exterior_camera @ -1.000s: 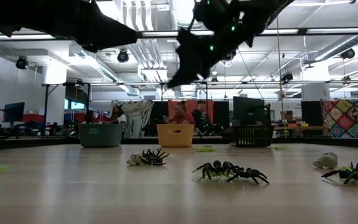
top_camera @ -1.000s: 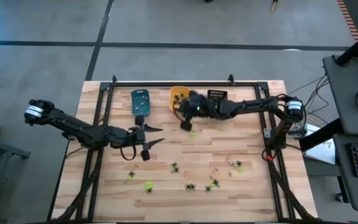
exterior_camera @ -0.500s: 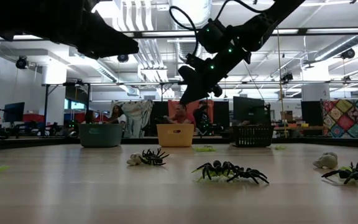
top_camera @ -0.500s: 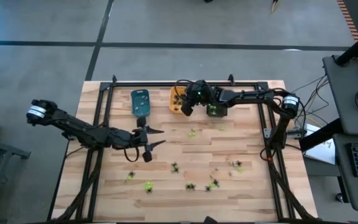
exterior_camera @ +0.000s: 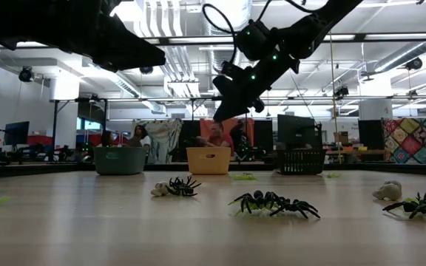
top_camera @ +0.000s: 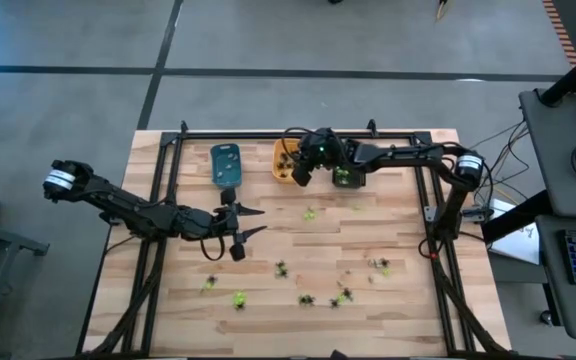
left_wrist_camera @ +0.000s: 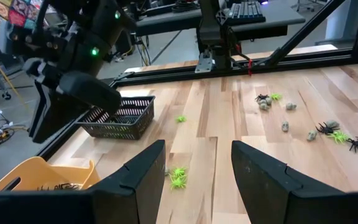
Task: Sort Halloween decoration
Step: Put the green spider toy into the black bin
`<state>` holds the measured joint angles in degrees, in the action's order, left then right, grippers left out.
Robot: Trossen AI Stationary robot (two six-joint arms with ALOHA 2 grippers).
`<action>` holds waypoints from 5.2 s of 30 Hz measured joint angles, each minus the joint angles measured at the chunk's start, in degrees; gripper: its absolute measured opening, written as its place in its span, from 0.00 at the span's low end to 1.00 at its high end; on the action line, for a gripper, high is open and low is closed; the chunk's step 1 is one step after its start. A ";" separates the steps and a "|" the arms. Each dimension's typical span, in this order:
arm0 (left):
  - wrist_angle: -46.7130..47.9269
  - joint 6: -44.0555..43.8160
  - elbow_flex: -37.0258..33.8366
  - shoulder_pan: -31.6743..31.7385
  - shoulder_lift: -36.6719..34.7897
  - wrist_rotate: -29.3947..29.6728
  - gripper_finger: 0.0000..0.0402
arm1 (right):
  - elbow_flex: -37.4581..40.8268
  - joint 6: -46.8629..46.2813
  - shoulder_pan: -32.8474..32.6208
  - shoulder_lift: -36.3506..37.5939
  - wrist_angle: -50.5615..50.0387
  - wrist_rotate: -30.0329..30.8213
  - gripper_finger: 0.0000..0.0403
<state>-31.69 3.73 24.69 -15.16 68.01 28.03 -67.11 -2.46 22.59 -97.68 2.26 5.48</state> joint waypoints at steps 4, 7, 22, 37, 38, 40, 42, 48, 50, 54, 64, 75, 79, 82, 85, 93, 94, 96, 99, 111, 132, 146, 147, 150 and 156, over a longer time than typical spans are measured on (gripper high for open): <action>0.01 0.00 0.00 0.00 0.00 0.00 0.42 | 0.00 0.02 -0.79 2.63 -3.02 -0.09 0.18; 0.01 0.00 0.00 0.00 0.00 0.00 0.42 | 0.00 0.59 -1.71 5.03 -6.56 -2.54 0.18; -0.56 -0.26 0.00 0.00 0.39 -0.04 0.41 | 1.06 -0.51 -12.33 18.10 -27.83 -7.43 0.18; -3.01 4.68 10.55 4.39 17.95 -8.62 0.38 | 15.95 -6.83 -18.02 29.75 -22.07 -6.95 0.18; -3.00 4.74 11.33 5.26 19.15 -9.93 0.38 | 16.69 -7.09 -18.00 30.08 -21.67 -6.96 0.18; -2.97 4.94 12.55 7.00 21.33 -12.63 0.38 | 18.10 -7.48 -17.99 30.76 -20.31 -6.94 0.18; -2.96 5.79 13.55 8.88 23.37 -15.34 0.38 | 19.12 -7.42 -17.99 31.20 -19.57 -6.91 0.18; -2.98 10.48 16.96 13.05 28.53 -18.21 0.38 | 20.63 -5.10 -17.98 31.26 -17.85 -6.86 0.18; -2.77 10.88 18.30 14.33 30.20 -18.56 0.38 | 20.83 -4.97 -17.97 31.23 -16.42 -6.86 0.18; -1.46 10.62 21.33 15.54 33.56 -22.93 0.38 | 20.90 -4.57 -17.97 31.21 -15.60 -6.84 0.18; -0.83 10.82 24.43 16.05 43.81 -18.75 0.38 | 21.03 -5.05 -17.97 31.18 -14.77 -6.86 0.18; -1.74 10.82 24.41 18.23 47.19 -18.16 0.38 | 21.07 -5.05 -17.95 29.96 -14.71 -6.84 0.18; -1.67 10.82 24.39 18.97 47.30 -18.31 0.38 | 21.07 -5.05 -17.95 29.19 -14.21 -6.84 0.18; -1.32 10.75 24.39 19.75 47.30 -20.12 0.38 | 21.07 -5.06 -17.95 28.71 -13.43 -6.84 0.18; -1.14 10.38 24.39 20.33 47.30 -22.66 0.38 | 21.07 -5.07 -17.95 28.43 -13.63 -6.84 0.18; -0.93 10.51 24.39 21.60 47.30 -26.99 0.38 | 21.07 -5.41 -17.95 28.21 -13.66 -6.84 0.18; -0.91 10.54 24.37 21.79 47.30 -27.33 0.38 | 21.07 -5.49 -17.95 28.21 -13.66 -6.86 0.18; -0.91 10.51 24.37 22.11 47.30 -28.06 0.38 | 21.07 -5.70 -17.95 28.21 -13.63 -6.84 0.18; -1.05 10.59 24.35 22.18 47.30 -29.09 0.38 | 21.07 -6.32 -17.95 28.21 -13.66 -6.86 0.18; -1.17 10.60 24.31 22.49 47.30 -29.46 0.34 | 21.07 -6.58 -17.95 28.21 -13.67 -6.84 0.18; -0.41 9.27 24.30 22.49 47.25 -28.87 0.10 | 21.07 -6.58 -17.95 28.23 -13.68 -6.85 0.18; -0.36 10.81 24.30 22.45 47.23 -28.72 0.09 | 21.07 -6.99 -17.95 28.23 -13.68 -6.86 0.18; -0.36 10.88 24.30 22.41 47.23 -28.64 0.09 | 21.07 -7.26 -17.95 28.23 -13.68 -6.84 0.18; -0.38 10.95 24.30 22.40 47.23 -28.57 0.09 | 21.07 -9.55 -17.96 28.23 -13.68 -6.81 0.18; -0.36 10.80 24.30 22.40 47.19 -28.57 0.09 | 21.11 -27.00 -17.95 27.76 -15.89 -0.52 0.18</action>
<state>-32.05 14.53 48.99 7.24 115.20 -0.54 -46.00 -29.45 4.64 -69.92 -13.63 4.95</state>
